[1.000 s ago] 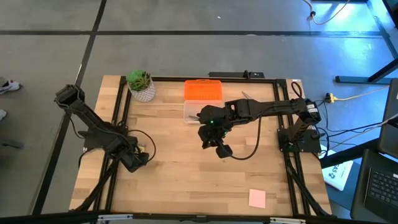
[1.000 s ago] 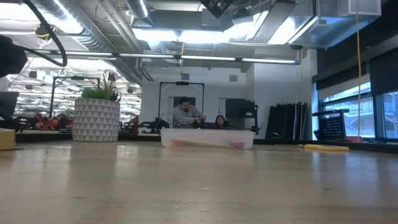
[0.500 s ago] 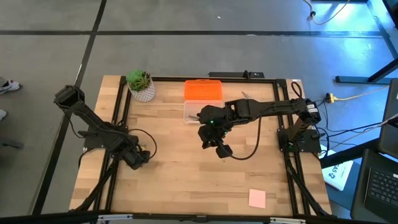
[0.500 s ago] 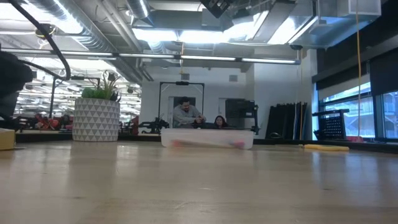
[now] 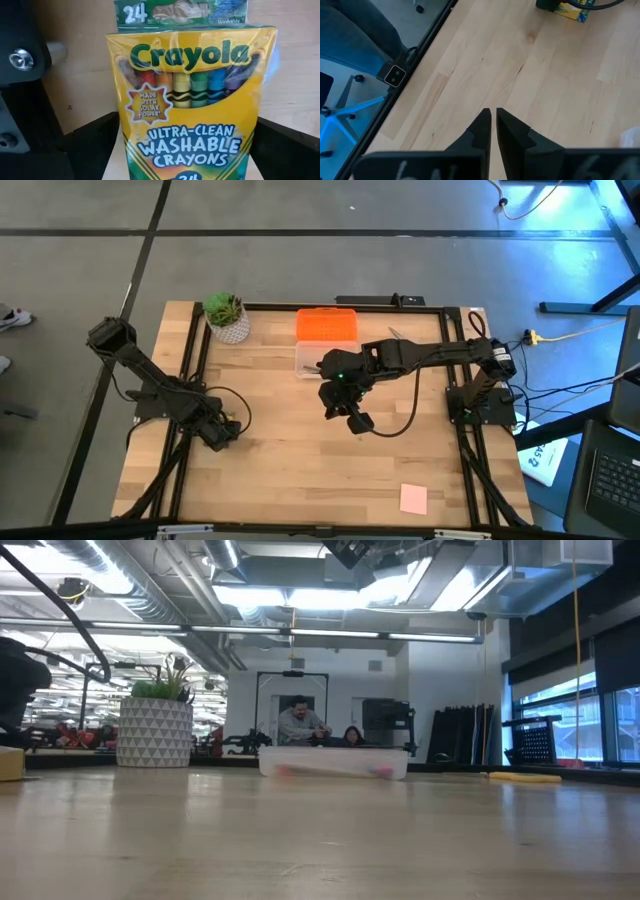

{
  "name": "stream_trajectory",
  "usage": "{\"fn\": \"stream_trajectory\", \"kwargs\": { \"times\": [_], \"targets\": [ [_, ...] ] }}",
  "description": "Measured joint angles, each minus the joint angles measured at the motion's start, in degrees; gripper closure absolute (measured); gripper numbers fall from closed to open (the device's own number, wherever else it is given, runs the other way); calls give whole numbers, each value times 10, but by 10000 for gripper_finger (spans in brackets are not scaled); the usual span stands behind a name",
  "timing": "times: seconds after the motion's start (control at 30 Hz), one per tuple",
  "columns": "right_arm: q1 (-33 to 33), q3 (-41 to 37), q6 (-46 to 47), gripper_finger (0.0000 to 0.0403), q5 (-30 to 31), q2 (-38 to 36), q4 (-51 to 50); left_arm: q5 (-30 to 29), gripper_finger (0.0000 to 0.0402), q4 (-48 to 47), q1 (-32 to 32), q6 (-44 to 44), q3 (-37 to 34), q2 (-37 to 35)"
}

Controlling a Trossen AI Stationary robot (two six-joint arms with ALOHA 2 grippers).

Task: Pack school essentials
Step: Put the yellow crayon box into the orange supply box

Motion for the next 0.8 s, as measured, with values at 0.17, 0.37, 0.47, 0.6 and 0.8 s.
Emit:
{"fn": "stream_trajectory", "kwargs": {
  "times": [0.17,0.37,0.47,0.6,0.8],
  "targets": [
    [0,0,0,372,0,0,0,0,6,-5,0,0,0,5],
    [0,0,0,372,0,0,3,1,9,0,0,0,0,20],
    [0,0,0,372,0,0,3,2,17,0,0,0,1,22],
    [0,0,0,372,0,0,3,4,43,2,4,0,1,22],
    [0,0,0,372,0,0,3,7,85,10,15,2,1,22]
  ]
}}
